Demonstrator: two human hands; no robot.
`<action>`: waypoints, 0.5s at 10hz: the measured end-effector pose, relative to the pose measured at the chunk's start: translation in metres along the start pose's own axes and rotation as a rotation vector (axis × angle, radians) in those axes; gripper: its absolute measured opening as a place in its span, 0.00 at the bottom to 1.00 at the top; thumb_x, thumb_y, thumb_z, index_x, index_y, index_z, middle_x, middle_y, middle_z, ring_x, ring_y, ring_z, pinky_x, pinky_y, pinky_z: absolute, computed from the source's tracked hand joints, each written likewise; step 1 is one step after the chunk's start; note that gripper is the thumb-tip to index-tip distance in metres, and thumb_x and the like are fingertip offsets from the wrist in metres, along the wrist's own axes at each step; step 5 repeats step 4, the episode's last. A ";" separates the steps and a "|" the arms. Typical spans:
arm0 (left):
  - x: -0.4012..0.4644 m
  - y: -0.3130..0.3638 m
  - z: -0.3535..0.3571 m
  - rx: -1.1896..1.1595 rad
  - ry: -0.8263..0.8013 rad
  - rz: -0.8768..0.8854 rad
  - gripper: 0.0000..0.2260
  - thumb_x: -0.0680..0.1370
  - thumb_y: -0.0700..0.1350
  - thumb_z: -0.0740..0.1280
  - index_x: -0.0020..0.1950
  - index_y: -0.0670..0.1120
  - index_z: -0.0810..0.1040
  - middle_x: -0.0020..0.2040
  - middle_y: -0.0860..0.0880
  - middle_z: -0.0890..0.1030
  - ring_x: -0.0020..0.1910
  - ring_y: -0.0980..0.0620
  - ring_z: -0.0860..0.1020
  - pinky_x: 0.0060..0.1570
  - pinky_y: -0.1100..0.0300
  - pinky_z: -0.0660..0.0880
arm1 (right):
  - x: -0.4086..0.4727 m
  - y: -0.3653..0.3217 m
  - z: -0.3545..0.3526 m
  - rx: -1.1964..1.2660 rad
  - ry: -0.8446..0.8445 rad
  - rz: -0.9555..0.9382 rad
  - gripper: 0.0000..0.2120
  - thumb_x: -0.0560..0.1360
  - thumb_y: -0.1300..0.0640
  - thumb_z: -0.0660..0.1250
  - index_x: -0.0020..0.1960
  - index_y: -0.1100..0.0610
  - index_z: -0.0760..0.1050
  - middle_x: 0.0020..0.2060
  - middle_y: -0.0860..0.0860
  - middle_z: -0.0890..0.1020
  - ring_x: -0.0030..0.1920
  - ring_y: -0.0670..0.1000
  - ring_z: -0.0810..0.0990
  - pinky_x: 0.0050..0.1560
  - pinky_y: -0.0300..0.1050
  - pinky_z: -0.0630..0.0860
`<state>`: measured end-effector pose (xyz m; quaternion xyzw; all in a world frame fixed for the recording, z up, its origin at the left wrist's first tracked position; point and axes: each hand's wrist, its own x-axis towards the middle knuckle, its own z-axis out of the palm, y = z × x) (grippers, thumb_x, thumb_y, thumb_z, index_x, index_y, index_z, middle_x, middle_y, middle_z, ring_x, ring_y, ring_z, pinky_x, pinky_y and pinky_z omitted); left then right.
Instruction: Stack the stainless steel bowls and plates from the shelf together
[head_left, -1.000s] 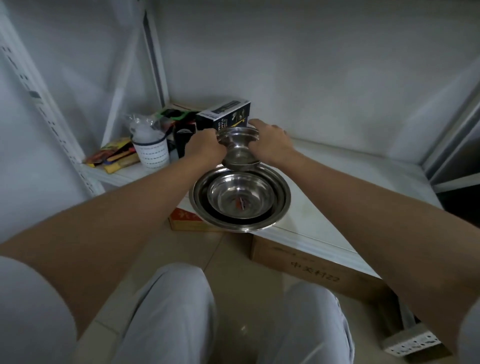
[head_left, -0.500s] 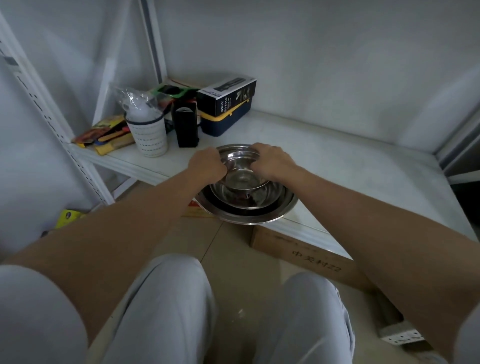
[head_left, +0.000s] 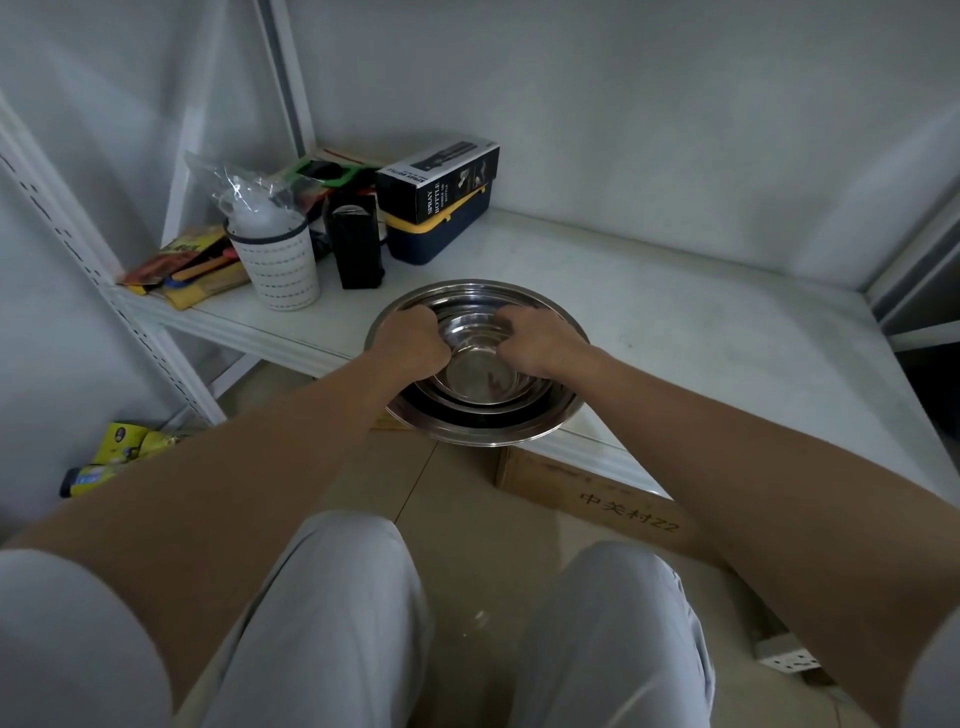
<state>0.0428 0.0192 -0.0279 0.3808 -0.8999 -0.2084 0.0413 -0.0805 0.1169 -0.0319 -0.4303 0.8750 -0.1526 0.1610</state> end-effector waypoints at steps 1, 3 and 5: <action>0.000 0.001 0.001 0.013 0.002 -0.001 0.08 0.76 0.37 0.62 0.49 0.36 0.79 0.36 0.46 0.74 0.41 0.48 0.74 0.41 0.59 0.70 | 0.001 -0.001 0.002 -0.017 -0.007 0.022 0.27 0.70 0.52 0.61 0.70 0.48 0.68 0.65 0.55 0.77 0.67 0.61 0.71 0.64 0.58 0.71; 0.003 0.000 0.001 -0.022 0.054 0.071 0.12 0.76 0.43 0.63 0.55 0.39 0.80 0.50 0.42 0.81 0.50 0.44 0.79 0.45 0.56 0.72 | 0.002 -0.001 -0.001 -0.051 0.034 0.021 0.27 0.68 0.50 0.59 0.67 0.46 0.69 0.62 0.54 0.77 0.66 0.62 0.69 0.62 0.58 0.69; 0.003 0.005 -0.010 -0.127 0.145 0.122 0.11 0.73 0.45 0.65 0.54 0.47 0.80 0.49 0.46 0.82 0.50 0.45 0.80 0.43 0.57 0.73 | -0.002 -0.004 -0.020 -0.023 0.127 -0.005 0.24 0.71 0.52 0.59 0.67 0.48 0.69 0.59 0.56 0.77 0.64 0.62 0.70 0.62 0.57 0.69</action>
